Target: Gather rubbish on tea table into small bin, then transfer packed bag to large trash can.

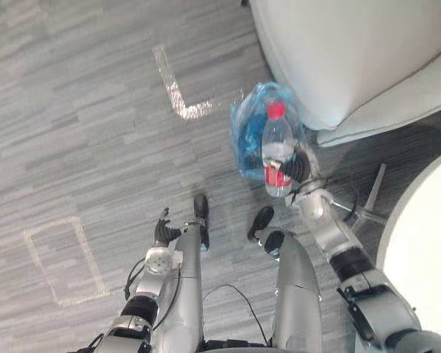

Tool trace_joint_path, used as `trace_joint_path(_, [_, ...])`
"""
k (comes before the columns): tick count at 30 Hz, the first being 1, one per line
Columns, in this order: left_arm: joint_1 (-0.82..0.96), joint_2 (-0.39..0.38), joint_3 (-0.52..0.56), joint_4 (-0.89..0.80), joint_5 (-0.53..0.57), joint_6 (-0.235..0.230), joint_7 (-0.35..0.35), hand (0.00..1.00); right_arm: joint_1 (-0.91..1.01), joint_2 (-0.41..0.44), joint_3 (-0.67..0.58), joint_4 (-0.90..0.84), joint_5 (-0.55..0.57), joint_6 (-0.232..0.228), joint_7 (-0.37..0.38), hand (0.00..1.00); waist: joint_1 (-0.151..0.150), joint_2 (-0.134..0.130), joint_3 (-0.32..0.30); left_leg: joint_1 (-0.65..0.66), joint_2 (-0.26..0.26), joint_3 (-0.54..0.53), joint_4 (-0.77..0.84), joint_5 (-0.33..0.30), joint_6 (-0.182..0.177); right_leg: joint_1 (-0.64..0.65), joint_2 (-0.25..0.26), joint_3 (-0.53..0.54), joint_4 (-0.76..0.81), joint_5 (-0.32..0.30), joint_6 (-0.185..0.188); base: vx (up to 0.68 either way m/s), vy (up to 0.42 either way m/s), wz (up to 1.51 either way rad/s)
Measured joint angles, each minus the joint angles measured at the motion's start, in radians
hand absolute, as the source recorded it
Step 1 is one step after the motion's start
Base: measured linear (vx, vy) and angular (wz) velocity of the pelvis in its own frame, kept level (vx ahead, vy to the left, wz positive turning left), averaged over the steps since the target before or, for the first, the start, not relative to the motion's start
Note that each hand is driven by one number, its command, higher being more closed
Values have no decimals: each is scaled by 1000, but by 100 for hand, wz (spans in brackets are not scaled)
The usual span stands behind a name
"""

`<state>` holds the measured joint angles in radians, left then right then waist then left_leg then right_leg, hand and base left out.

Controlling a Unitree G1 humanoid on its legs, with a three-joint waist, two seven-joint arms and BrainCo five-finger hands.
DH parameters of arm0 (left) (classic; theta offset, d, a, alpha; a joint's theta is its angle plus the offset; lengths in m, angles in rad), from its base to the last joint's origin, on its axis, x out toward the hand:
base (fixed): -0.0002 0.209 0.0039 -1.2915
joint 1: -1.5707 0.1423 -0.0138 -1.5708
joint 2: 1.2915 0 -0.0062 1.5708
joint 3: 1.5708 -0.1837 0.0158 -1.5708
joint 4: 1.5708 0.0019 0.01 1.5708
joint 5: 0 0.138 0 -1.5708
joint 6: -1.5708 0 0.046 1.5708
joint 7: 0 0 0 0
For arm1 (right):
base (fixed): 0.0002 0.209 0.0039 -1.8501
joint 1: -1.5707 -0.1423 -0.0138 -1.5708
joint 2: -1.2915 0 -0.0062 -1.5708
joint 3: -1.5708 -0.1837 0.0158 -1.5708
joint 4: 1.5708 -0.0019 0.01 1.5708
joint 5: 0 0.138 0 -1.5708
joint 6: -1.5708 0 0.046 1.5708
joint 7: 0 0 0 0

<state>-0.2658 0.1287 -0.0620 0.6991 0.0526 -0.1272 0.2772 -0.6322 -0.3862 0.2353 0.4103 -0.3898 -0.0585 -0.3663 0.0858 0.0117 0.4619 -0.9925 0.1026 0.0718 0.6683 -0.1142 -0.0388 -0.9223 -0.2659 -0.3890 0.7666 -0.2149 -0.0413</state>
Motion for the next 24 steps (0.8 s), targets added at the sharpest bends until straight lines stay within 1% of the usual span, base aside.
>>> trace_joint_path(4, [-3, -5, -17, -66, -17, -7, 1, 0, -70, -43, -20, 8, 19, 5, -8, 100, 23, 1, 7, -67, -13, -2, 5, 6, 8, -62, -20, -8, 17, -2, -1, 25, 27, 14])
trace_joint_path(8, [-3, -4, -43, -110, -18, -17, 2, 0, -152, -69, -36, 87, 42, 20, -17, 100, 30, 1, 7, -114, -32, -15, 14, 10, 13, -94, -42, -22, 32, -8, -2, 36, 39, 18])
trace_joint_path(9, [-3, -4, -45, -118, -18, -17, 2, 0, -164, -75, -36, 101, 43, 21, -23, 0, 31, 1, 7, -122, -37, -20, 14, 11, 15, -97, -47, -27, 33, -10, -2, 26, 53, 18])
trace_joint_path(11, [-3, -5, -46, -129, -19, -18, 1, 0, -183, -89, -37, 125, 48, 23, -28, 0, 33, 1, 7, -133, -46, -23, 13, 12, 18, -106, -56, -29, 37, -12, 1, 13, 41, 16])
trace_joint_path(13, [-14, -5, -38, -115, -33, -31, 0, 0, -202, -89, -36, 126, 57, 25, -31, 0, 33, 2, 6, -150, -50, -19, 10, 15, 22, -124, -64, -29, 41, -12, 2, 3, 27, 8])
trace_joint_path(15, [-62, -4, -16, -44, -56, -43, 2, 0, -247, -74, -33, 163, 58, 27, -33, 0, 33, 2, 6, -161, -57, -13, -4, 28, 26, -143, -71, -27, 42, -11, 2, 3, 17, 9])
trace_joint_path(18, [-70, -2, 8, -17, -59, -45, 5, 0, -296, -43, -33, 195, 57, 36, -47, 0, 35, 2, 6, -158, -57, -12, -7, 35, 24, -142, -72, -26, 42, -11, 2, 3, 1, 2])
trace_joint_path(24, [-91, -2, 7, 33, -85, -58, 3, 0, -303, -46, -40, 191, 51, 40, -71, 0, 38, 1, 3, -148, -57, -5, -4, 36, 26, -137, -71, -17, 45, -9, -1, -4, 0, -1])
